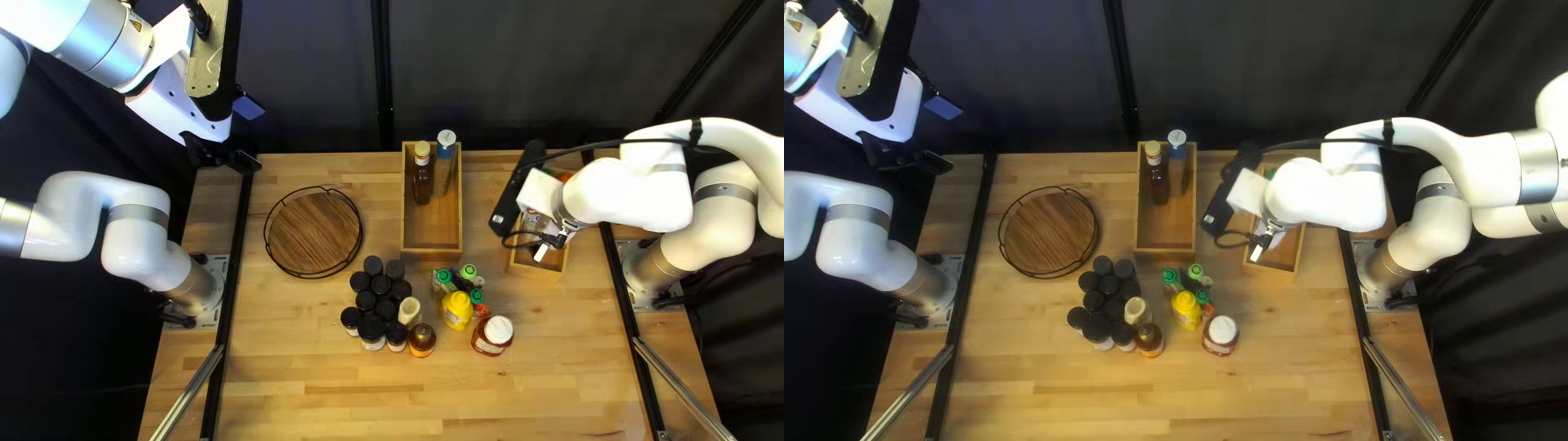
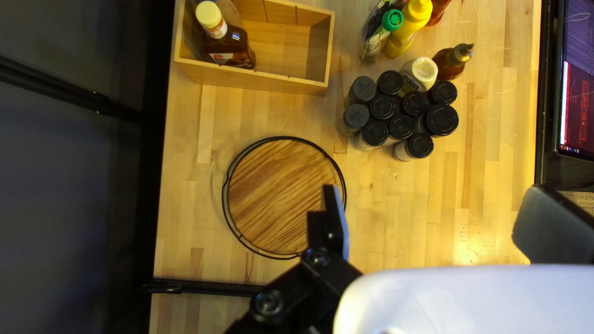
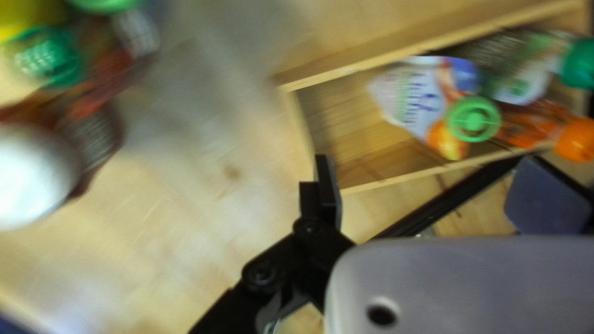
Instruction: Separate condiments, baby food and spices and place it in 3 different racks/containers
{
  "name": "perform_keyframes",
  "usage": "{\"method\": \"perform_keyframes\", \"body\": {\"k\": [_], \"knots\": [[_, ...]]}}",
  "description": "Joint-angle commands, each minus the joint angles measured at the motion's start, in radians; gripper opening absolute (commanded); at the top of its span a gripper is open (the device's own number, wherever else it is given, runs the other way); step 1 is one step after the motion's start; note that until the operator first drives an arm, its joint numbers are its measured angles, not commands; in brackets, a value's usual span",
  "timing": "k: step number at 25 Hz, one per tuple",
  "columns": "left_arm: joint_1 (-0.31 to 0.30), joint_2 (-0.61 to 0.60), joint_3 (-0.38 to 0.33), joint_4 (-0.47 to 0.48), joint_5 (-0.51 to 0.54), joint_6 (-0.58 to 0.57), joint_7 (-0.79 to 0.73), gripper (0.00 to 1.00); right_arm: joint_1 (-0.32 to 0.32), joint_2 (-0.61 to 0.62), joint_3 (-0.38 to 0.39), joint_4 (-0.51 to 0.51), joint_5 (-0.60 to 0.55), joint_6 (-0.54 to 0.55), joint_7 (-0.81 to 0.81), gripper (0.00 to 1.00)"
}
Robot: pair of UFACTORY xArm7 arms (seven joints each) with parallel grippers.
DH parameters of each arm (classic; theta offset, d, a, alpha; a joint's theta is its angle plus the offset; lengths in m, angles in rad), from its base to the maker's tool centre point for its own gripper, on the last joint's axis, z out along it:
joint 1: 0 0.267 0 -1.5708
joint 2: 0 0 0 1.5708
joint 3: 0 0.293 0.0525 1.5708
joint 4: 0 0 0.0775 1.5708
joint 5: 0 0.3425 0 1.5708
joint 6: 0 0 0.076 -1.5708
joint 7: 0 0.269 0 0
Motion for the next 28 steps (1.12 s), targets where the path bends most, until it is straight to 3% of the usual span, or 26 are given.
{"method": "perform_keyframes", "body": {"k": [1,13,28], "knots": [[0.000,0.000,0.000,0.000,0.000,0.000,0.000,1.00,0.040,-0.147,0.107,0.142,-0.004,0.019,0.081,1.00],[0.000,0.000,0.000,0.000,0.000,0.000,0.000,1.00,0.066,-0.305,0.290,0.170,-0.190,-0.119,0.418,1.00],[0.000,0.000,0.000,0.000,0.000,0.000,0.000,1.00,0.059,-0.421,0.303,0.130,-0.304,-0.229,0.528,1.00]]}}
